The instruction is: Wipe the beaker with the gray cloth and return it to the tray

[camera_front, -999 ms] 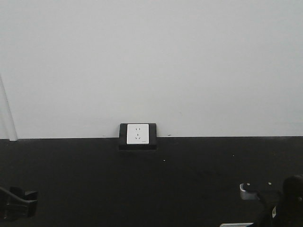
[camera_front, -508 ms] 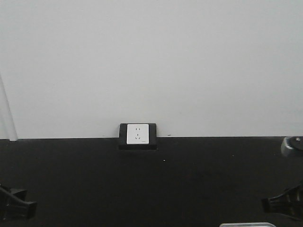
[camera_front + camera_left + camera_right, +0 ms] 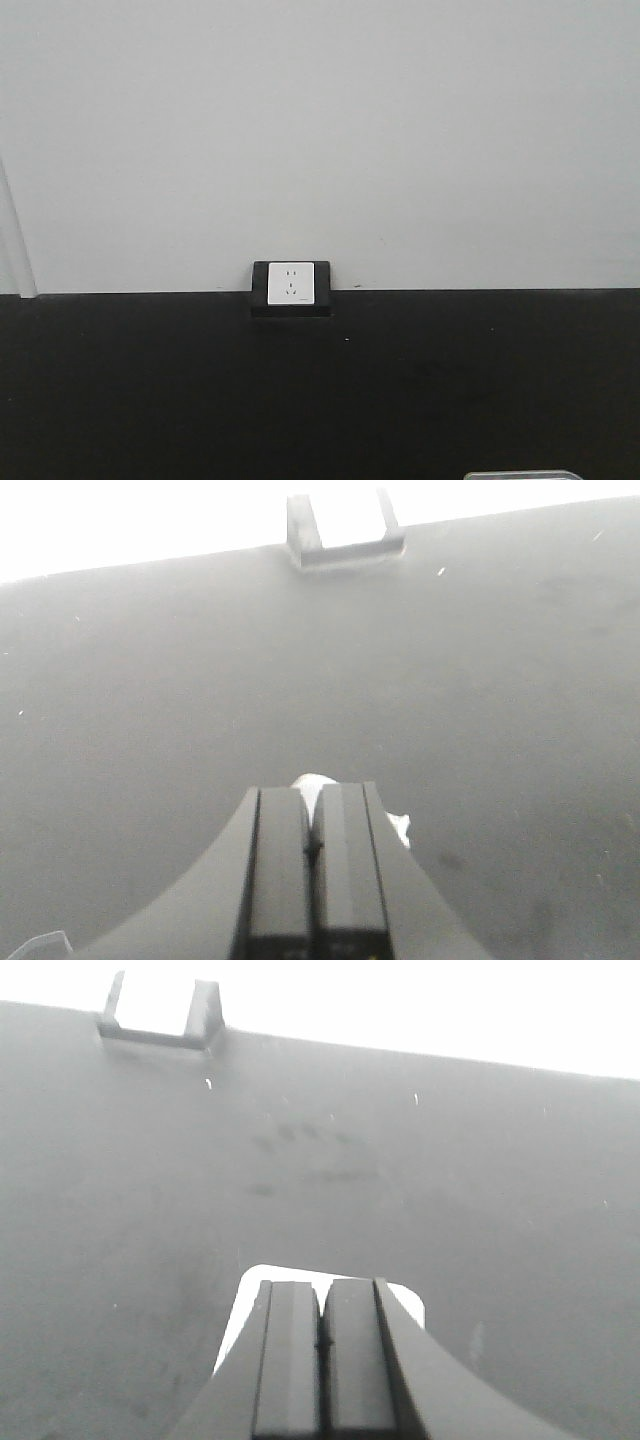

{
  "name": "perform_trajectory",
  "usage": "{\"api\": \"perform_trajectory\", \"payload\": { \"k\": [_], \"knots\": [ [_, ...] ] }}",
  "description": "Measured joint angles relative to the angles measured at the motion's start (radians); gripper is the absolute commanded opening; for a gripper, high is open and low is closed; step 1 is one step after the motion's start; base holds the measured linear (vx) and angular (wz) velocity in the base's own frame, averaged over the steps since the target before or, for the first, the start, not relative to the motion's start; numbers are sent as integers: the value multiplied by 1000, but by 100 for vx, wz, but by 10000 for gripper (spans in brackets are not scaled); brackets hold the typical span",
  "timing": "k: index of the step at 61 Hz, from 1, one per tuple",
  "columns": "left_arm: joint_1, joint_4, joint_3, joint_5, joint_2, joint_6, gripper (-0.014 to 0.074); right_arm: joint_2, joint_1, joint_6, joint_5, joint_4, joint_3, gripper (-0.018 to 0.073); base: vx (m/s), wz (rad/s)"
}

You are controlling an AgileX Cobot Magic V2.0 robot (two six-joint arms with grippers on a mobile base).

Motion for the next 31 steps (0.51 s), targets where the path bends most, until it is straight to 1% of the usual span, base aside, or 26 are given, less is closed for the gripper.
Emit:
{"api": "perform_trajectory", "payload": {
  "k": [5,14,31],
  "knots": [
    [0,0,30,-34,-52,0,-6,-20,0,-2,-103,-2,42,-11,0,0],
    [0,1,41,-43,-87,0,-6,-20,0,-2,-213,-2,50,-8,0,0],
    [0,1,42,-30,-90,1,-6,-20,0,-2,-224,-3,50,-8,0,0]
  ]
}}
